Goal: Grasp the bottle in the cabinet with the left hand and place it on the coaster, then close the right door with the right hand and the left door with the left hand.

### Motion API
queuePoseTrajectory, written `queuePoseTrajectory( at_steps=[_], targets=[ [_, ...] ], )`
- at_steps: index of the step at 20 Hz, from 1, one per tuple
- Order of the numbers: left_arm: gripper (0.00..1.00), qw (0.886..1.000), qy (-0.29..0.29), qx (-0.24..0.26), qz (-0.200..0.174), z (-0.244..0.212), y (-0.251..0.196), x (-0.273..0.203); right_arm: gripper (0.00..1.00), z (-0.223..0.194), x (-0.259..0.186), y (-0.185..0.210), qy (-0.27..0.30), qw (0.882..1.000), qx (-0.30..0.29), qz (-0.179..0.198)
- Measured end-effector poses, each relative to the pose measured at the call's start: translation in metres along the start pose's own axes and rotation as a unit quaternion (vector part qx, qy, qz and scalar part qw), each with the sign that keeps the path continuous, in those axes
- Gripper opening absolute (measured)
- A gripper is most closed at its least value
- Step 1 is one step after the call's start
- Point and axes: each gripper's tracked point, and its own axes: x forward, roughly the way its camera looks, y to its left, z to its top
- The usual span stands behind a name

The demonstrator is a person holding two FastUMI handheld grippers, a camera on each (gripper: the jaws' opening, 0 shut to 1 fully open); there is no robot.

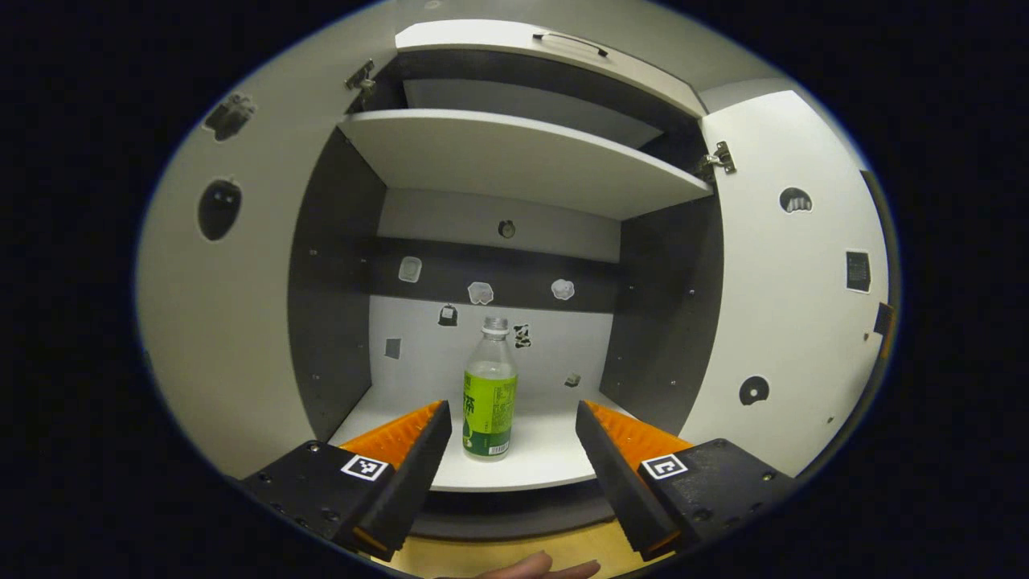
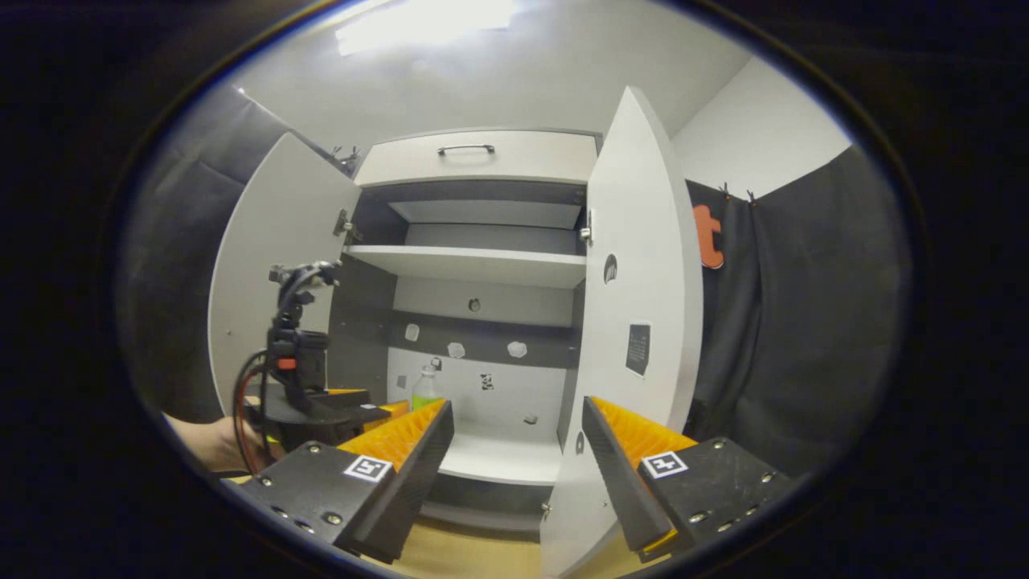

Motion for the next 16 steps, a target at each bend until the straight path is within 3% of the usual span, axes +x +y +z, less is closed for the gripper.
queuePoseTrajectory(
  at_steps=[4, 8, 12, 13, 15, 16],
  targets=[
    [0.99, 1.000, 0.005, 0.017, 0.014, -0.014, 0.014, 0.056, 0.97, -0.005, 0.012, -0.011, 0.003, 1.000, -0.014, -0.017],
    [0.99, 0.999, 0.032, -0.016, 0.009, -0.033, 0.019, 0.100, 0.97, -0.016, 0.010, -0.019, 0.022, 0.999, -0.025, -0.026],
    [0.99, 0.999, 0.033, -0.009, 0.026, -0.040, 0.035, 0.138, 0.96, -0.027, 0.007, -0.020, 0.035, 0.998, -0.047, -0.026],
    [0.98, 0.999, 0.033, -0.009, 0.028, -0.040, 0.035, 0.139, 0.96, -0.031, 0.006, -0.020, 0.041, 0.998, -0.048, -0.029],
    [0.81, 0.999, 0.038, -0.005, 0.023, -0.040, 0.034, 0.134, 0.97, -0.033, 0.003, -0.018, 0.048, 0.997, -0.045, -0.032],
    [0.80, 0.999, 0.034, -0.008, 0.019, -0.037, 0.031, 0.130, 0.96, -0.031, -0.001, -0.017, 0.047, 0.998, -0.041, -0.031]
  ],
)
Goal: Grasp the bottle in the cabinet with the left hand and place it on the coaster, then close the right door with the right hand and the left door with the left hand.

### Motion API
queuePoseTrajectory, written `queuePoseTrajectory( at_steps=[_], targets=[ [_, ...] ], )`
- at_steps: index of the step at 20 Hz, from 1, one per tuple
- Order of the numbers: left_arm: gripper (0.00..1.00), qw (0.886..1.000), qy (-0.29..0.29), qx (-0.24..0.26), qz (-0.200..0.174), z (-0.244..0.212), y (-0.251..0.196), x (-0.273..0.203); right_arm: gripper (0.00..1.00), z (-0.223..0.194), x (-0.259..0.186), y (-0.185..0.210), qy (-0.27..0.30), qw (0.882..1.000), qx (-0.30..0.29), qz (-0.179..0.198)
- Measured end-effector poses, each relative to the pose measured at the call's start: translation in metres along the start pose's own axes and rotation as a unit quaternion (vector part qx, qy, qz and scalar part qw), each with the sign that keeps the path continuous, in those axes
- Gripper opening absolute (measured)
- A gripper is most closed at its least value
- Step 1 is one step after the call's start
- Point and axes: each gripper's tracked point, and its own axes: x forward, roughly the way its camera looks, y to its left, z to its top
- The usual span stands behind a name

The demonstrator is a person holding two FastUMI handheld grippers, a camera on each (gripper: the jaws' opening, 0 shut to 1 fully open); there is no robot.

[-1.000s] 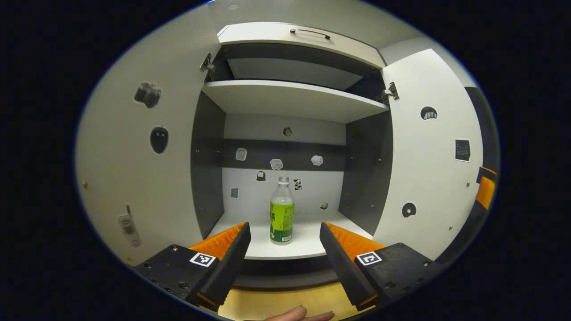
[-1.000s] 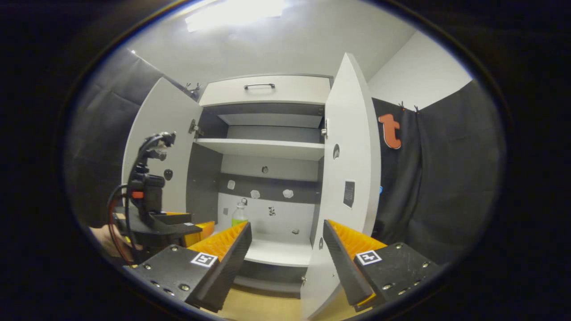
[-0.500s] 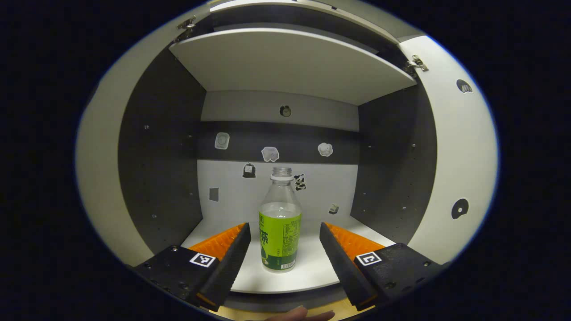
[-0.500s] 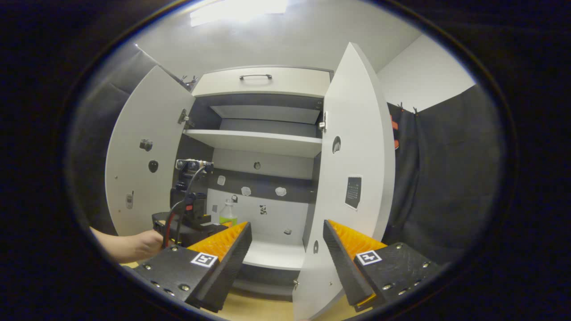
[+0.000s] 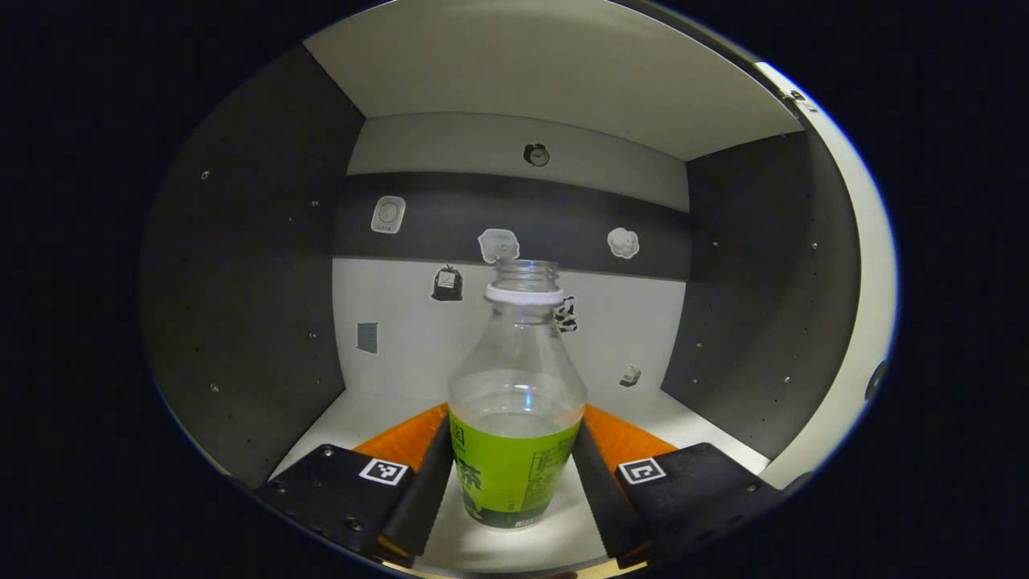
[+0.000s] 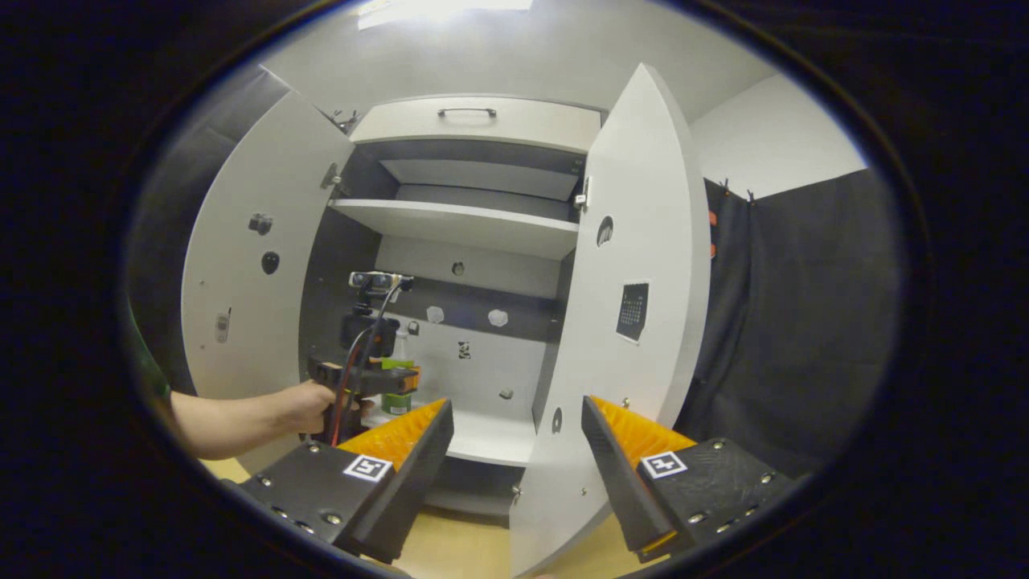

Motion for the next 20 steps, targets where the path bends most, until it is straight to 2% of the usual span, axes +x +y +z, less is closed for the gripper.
queuePoseTrajectory(
  at_steps=[5, 12, 15, 20],
  targets=[
    [0.80, 1.000, -0.022, 0.011, -0.015, 0.018, -0.010, -0.048, 0.96, 0.006, -0.019, 0.013, -0.005, 1.000, 0.016, 0.019],
    [0.80, 0.998, -0.040, 0.029, -0.026, 0.021, -0.023, -0.140, 0.96, 0.019, -0.063, 0.030, -0.023, 0.998, 0.035, 0.049],
    [0.80, 0.999, -0.034, 0.021, -0.032, 0.011, -0.031, -0.180, 0.97, 0.022, -0.083, 0.037, -0.028, 0.997, 0.036, 0.061],
    [0.80, 0.998, -0.023, 0.037, -0.051, -0.023, -0.049, -0.237, 0.97, 0.018, -0.107, 0.042, -0.026, 0.996, 0.040, 0.074]
  ],
)
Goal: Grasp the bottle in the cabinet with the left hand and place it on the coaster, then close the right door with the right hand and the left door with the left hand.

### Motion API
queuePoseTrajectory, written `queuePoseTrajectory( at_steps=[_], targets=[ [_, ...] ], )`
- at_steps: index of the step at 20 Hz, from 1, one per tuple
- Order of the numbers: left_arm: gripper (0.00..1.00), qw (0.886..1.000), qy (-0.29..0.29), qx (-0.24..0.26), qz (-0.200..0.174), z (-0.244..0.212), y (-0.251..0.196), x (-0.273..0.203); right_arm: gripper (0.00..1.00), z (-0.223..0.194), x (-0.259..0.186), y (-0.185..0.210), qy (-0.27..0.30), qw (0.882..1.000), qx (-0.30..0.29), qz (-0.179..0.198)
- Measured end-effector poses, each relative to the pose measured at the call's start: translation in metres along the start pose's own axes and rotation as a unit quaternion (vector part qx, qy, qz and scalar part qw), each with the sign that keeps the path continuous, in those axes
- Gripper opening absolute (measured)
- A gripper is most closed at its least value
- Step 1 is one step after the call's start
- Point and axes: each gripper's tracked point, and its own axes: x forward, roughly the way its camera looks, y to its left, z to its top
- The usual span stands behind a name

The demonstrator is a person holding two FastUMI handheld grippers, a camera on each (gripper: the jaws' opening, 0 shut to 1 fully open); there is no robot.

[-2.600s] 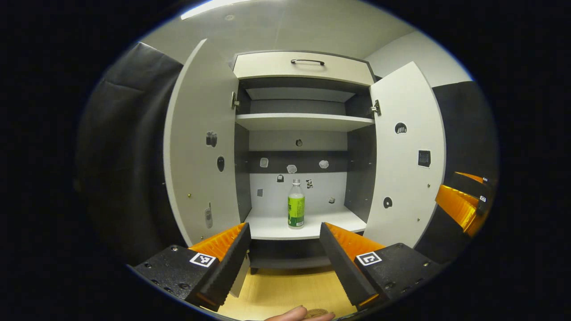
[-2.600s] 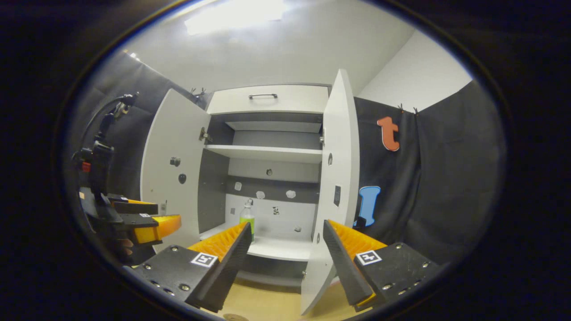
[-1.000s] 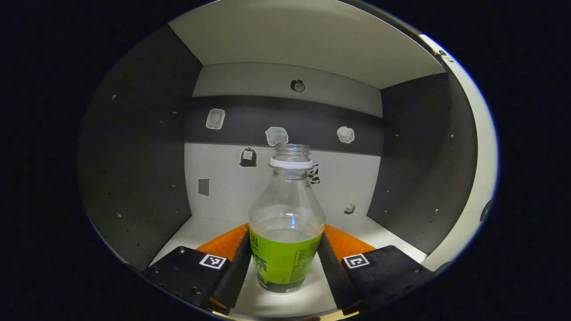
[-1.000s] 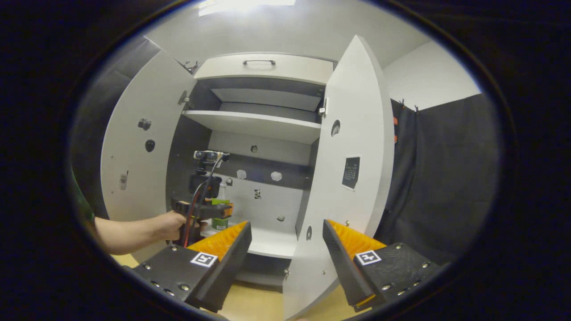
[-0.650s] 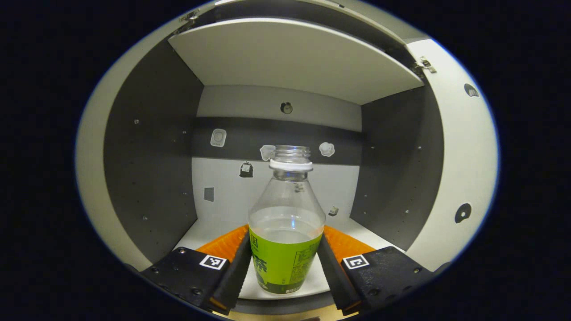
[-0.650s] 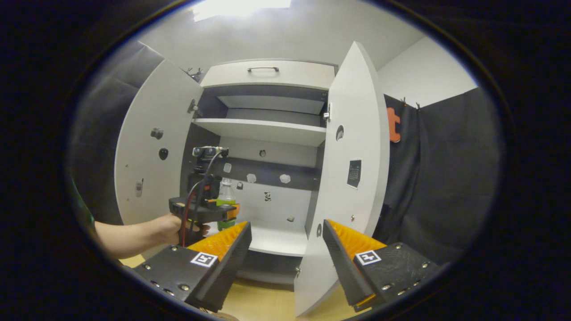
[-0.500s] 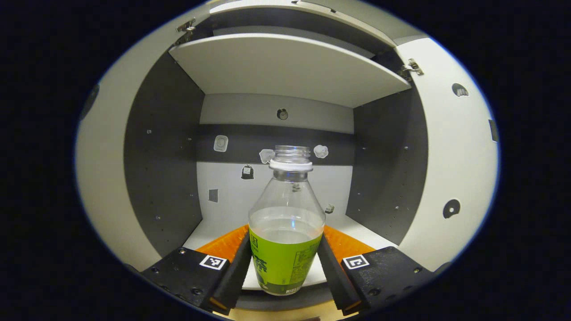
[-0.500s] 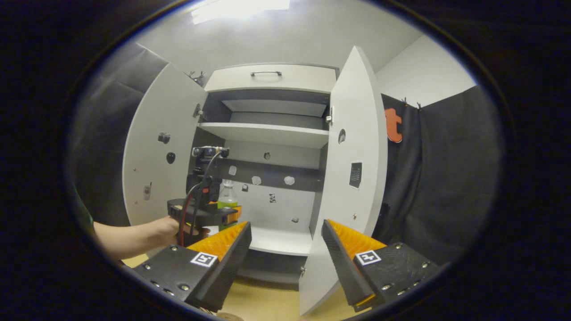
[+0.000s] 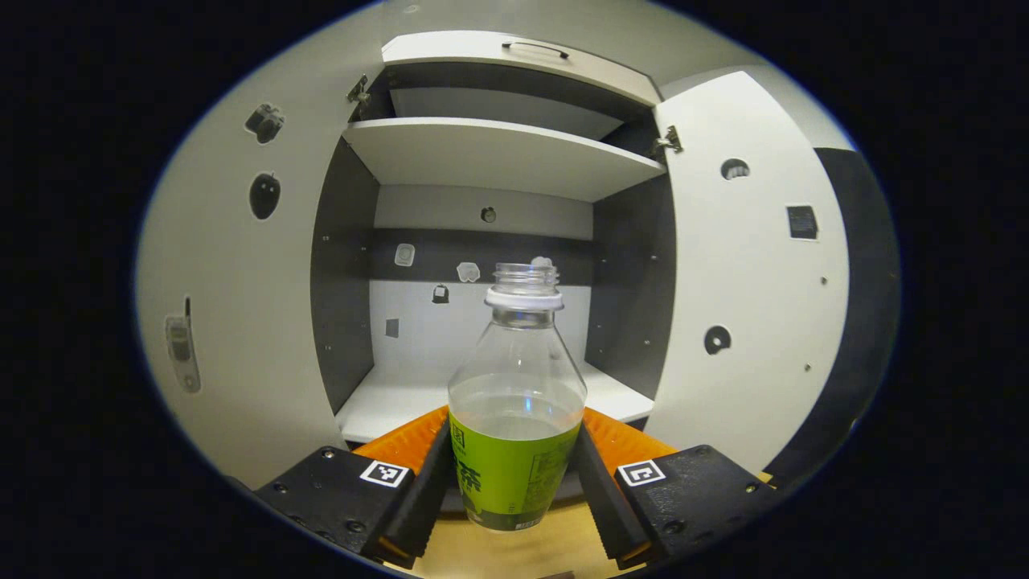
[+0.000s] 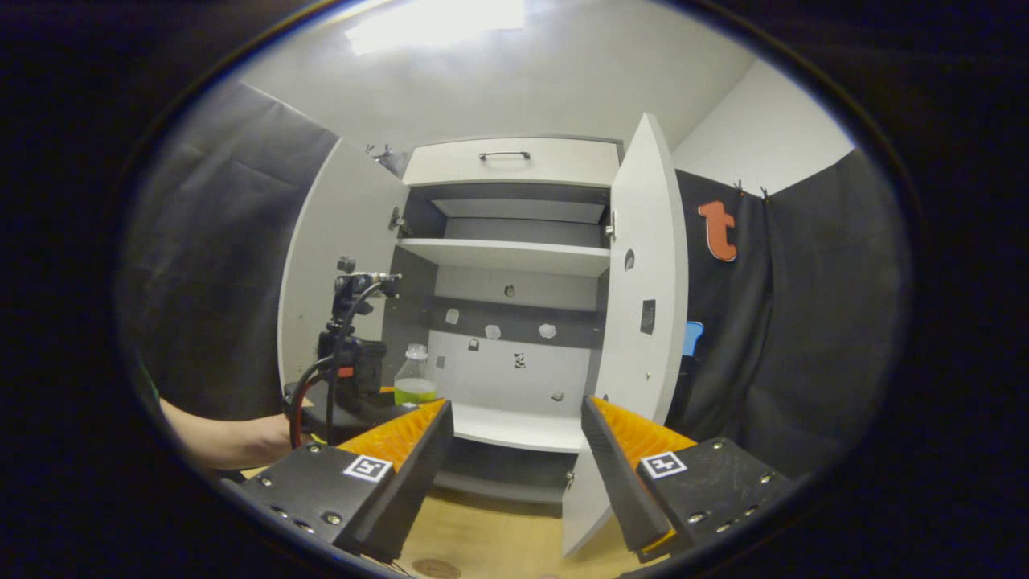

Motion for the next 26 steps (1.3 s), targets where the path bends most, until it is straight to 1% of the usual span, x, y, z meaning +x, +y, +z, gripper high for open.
queuePoseTrajectory(
  at_steps=[3, 5, 6, 9, 11, 14, 15, 20, 21, 23, 26],
  targets=[
    [0.80, 1.000, 0.013, -0.004, -0.010, -0.032, -0.018, -0.028, 0.97, 0.003, -0.004, -0.005, -0.005, 1.000, 0.005, -0.011],
    [0.80, 0.999, 0.029, -0.010, -0.017, -0.060, -0.030, -0.045, 0.96, 0.004, -0.005, -0.006, -0.008, 1.000, 0.007, -0.011],
    [0.80, 0.999, 0.035, -0.015, -0.020, -0.072, -0.035, -0.052, 0.97, 0.002, -0.006, -0.006, -0.008, 1.000, 0.010, -0.010],
    [0.80, 0.999, 0.029, -0.033, -0.025, -0.103, -0.049, -0.070, 0.97, -0.002, -0.004, -0.001, -0.002, 1.000, 0.016, -0.002],
    [0.80, 0.999, 0.028, -0.034, -0.023, -0.126, -0.055, -0.077, 0.97, -0.008, -0.004, 0.003, 0.002, 1.000, 0.012, 0.003],
    [0.80, 0.997, 0.067, -0.025, -0.033, -0.177, -0.071, -0.089, 0.97, -0.023, -0.002, 0.007, 0.016, 1.000, 0.010, 0.007],
    [0.80, 0.996, 0.075, -0.023, -0.042, -0.192, -0.076, -0.092, 0.97, -0.028, -0.002, 0.009, 0.020, 1.000, 0.009, 0.010],
    [0.80, 0.992, 0.097, -0.016, -0.077, -0.256, -0.094, -0.100, 0.97, -0.052, 0.002, 0.014, 0.039, 0.999, 0.024, 0.019],
    [0.80, 0.991, 0.101, -0.014, -0.083, -0.267, -0.097, -0.101, 0.96, -0.053, 0.004, 0.013, 0.039, 0.999, 0.026, 0.015],
    [0.80, 0.987, 0.132, 0.016, -0.093, -0.294, -0.102, -0.103, 0.97, -0.055, 0.011, 0.010, 0.035, 0.998, 0.040, 0.011],
    [0.82, 0.982, 0.147, 0.046, -0.111, -0.323, -0.106, -0.107, 0.97, -0.062, 0.021, 0.014, 0.038, 0.998, 0.054, 0.016]
  ],
)
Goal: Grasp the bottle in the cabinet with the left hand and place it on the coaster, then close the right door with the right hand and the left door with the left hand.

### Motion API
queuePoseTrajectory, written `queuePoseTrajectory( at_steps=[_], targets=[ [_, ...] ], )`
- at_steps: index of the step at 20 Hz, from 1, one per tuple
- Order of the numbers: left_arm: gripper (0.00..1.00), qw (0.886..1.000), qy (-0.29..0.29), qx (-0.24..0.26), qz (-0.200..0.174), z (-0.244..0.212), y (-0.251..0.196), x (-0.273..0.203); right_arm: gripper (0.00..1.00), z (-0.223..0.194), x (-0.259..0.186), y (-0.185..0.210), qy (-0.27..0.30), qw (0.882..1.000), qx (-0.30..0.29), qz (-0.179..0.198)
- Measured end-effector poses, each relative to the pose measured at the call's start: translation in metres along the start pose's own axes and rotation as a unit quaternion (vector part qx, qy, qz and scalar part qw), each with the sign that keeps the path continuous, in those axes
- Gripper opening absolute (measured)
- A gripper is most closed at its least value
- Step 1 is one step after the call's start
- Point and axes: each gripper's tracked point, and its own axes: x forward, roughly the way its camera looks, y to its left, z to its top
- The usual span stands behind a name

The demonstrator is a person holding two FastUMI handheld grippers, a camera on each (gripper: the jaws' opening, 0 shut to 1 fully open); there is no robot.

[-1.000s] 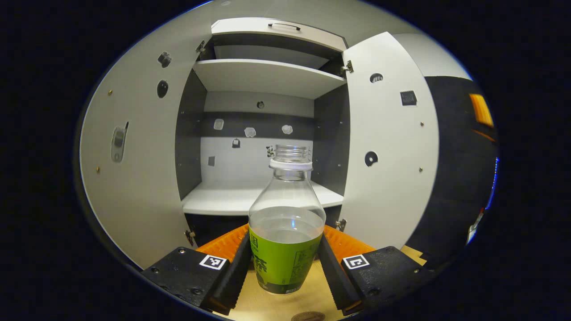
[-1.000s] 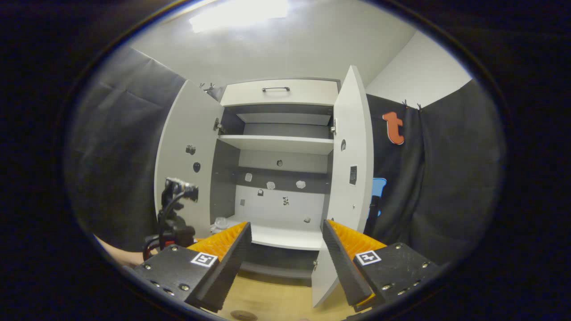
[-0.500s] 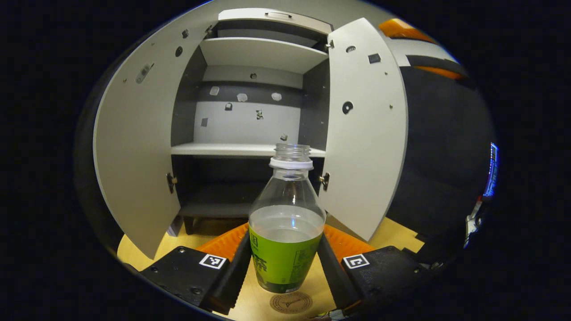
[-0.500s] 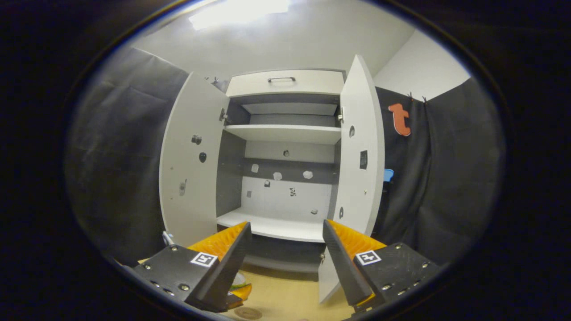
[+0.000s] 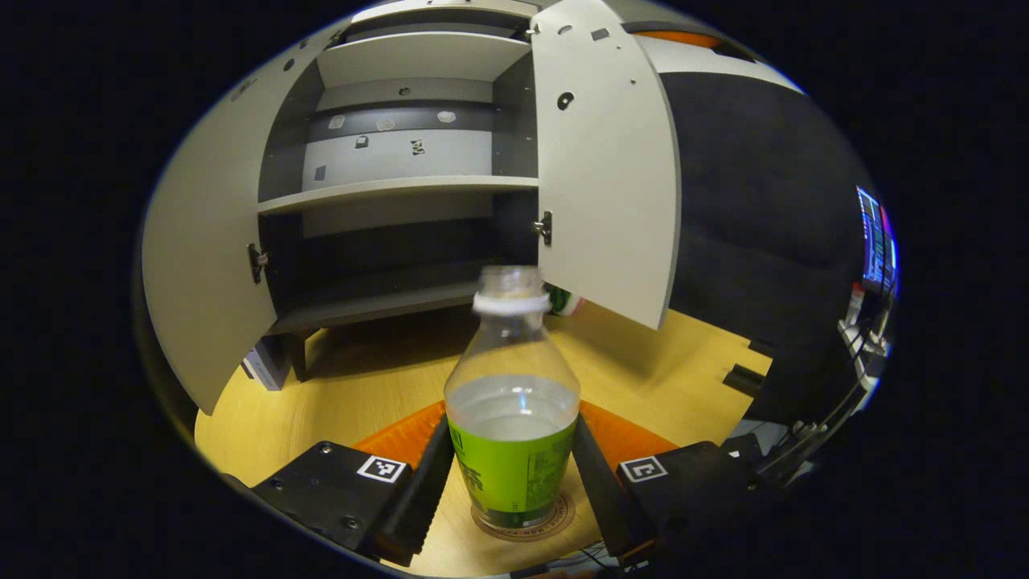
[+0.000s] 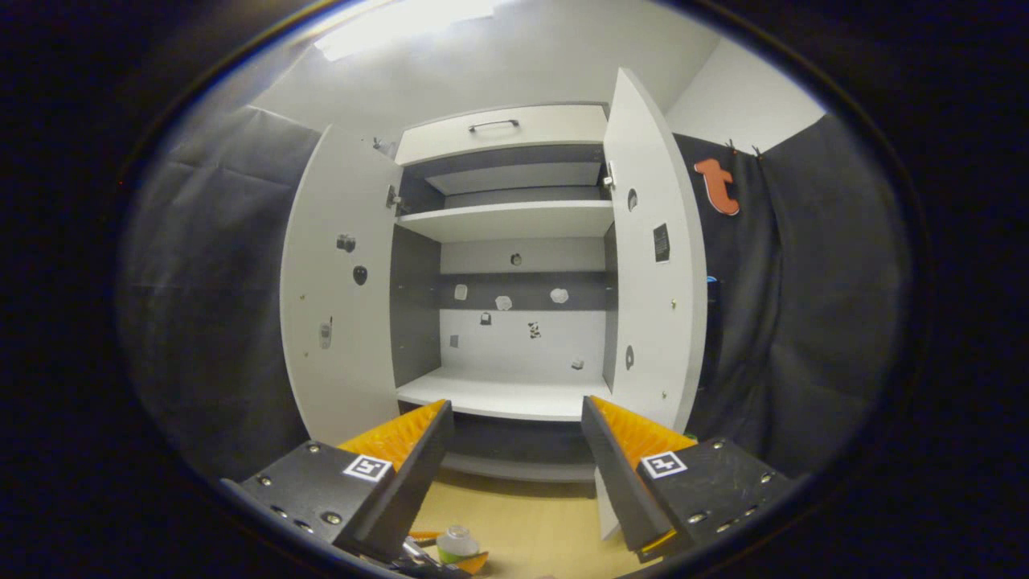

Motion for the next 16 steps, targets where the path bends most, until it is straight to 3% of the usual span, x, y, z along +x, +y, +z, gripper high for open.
queuePoseTrajectory(
  at_steps=[3, 8, 16],
  targets=[
    [0.82, 1.000, -0.016, 0.007, -0.016, -0.001, -0.008, 0.004, 0.97, -0.006, 0.010, 0.005, 0.004, 1.000, -0.018, 0.004],
    [0.82, 1.000, 0.004, 0.020, -0.014, -0.009, -0.006, 0.001, 0.97, -0.026, 0.019, 0.014, 0.032, 0.999, -0.028, 0.011],
    [0.82, 0.999, 0.034, 0.029, -0.019, -0.019, 0.000, -0.021, 0.97, -0.028, 0.007, -0.002, 0.033, 0.999, -0.008, 0.005]
  ],
)
